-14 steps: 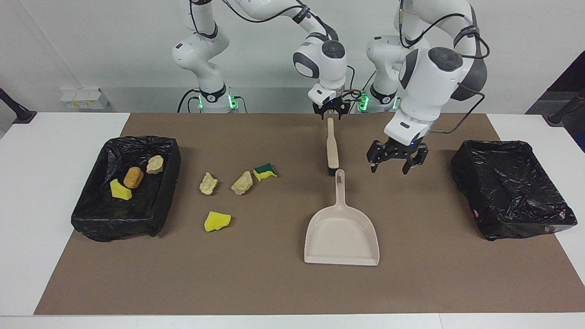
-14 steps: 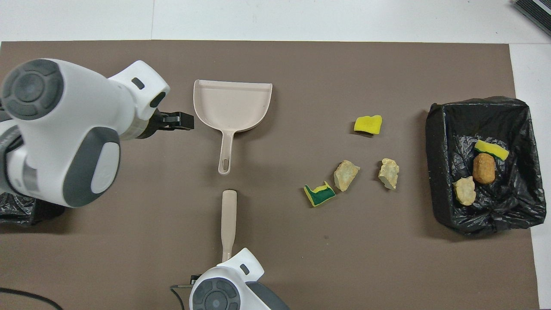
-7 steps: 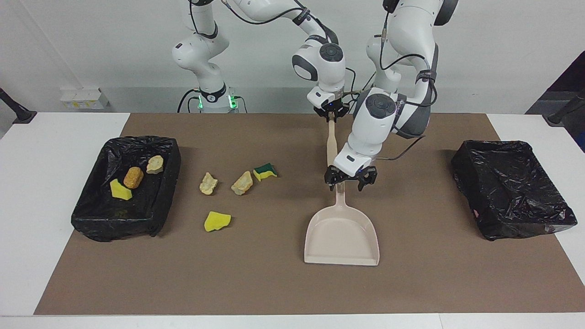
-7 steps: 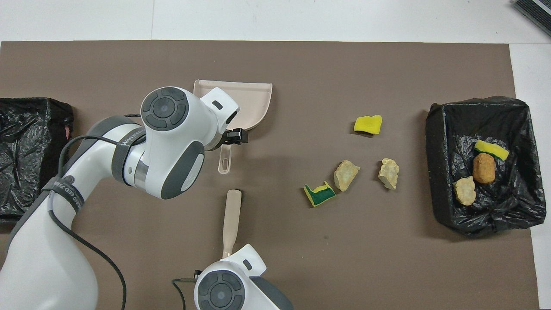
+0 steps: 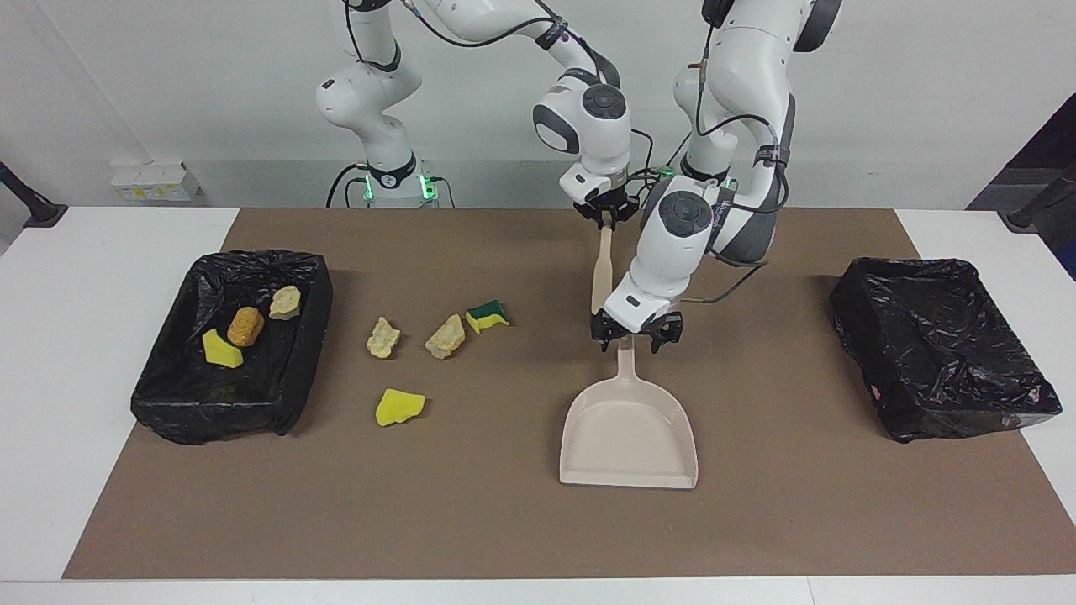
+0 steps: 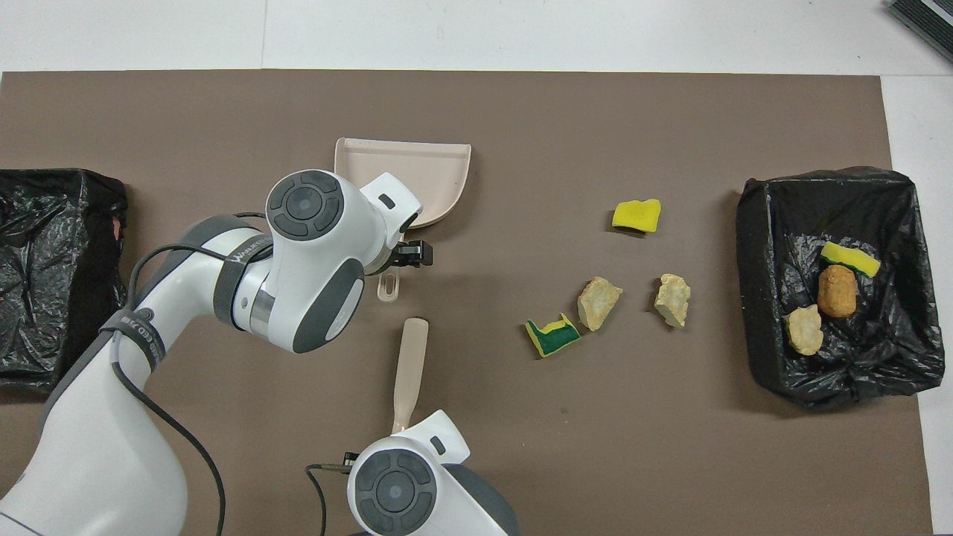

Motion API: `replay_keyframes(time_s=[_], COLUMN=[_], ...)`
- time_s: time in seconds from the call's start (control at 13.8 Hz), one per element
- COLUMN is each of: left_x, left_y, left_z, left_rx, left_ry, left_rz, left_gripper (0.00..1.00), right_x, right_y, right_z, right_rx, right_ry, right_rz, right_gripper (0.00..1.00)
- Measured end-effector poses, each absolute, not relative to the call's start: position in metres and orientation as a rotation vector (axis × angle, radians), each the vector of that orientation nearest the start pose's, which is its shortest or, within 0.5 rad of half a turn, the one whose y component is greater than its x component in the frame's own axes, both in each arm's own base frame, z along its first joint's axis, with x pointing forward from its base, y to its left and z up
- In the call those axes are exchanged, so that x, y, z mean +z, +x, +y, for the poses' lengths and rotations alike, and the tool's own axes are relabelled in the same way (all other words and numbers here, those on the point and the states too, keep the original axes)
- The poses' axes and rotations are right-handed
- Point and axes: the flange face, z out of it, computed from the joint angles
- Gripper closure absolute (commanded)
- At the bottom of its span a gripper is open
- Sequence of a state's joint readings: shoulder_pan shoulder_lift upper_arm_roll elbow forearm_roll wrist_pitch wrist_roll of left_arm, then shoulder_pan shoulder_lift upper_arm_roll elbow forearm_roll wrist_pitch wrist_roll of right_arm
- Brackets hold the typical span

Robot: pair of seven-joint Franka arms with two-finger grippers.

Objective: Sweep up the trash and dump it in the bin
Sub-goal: 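Grasp the dustpan with the left gripper while the right gripper grasps the brush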

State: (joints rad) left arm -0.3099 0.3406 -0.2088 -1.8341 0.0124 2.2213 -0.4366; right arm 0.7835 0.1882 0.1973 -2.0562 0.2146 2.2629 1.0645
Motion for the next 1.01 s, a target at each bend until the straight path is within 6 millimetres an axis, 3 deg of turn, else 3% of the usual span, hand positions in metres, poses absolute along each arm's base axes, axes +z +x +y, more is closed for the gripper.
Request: replay_keyframes(time_s=[0.07,0.29,0.58,0.8,1.01], left_x=[0.354,0.355,0.359,0.361,0.386], left_y=[0.559,0.561,0.567,0.573,0.585], left_z=[-0.309,-0.308,-0.301,-0.283,-0.242], left_rx=[-0.031,-0.039,-0.083,-0.076,-0.055], left_ry=[-3.215,-3.215,-3.17,-3.112,-3.033], left_rz=[0.122,0.127,0.209,0.385,0.692], left_gripper=[1.0,1.0,1.0,1.0,1.0], right_x=[0.353,0.382,0.419,0.414,0.405], right_y=[0.324,0.334,0.331,0.324,0.343], right_z=[0.479,0.446,0.364,0.288,0.219], right_rx=[0.265,0.3,0.318,0.366,0.414], right_ry=[-3.001,-3.027,-3.057,-3.07,-3.079], right_rz=[0.375,0.489,0.64,0.833,0.997], right_gripper=[1.0,1.0,1.0,1.0,1.0])
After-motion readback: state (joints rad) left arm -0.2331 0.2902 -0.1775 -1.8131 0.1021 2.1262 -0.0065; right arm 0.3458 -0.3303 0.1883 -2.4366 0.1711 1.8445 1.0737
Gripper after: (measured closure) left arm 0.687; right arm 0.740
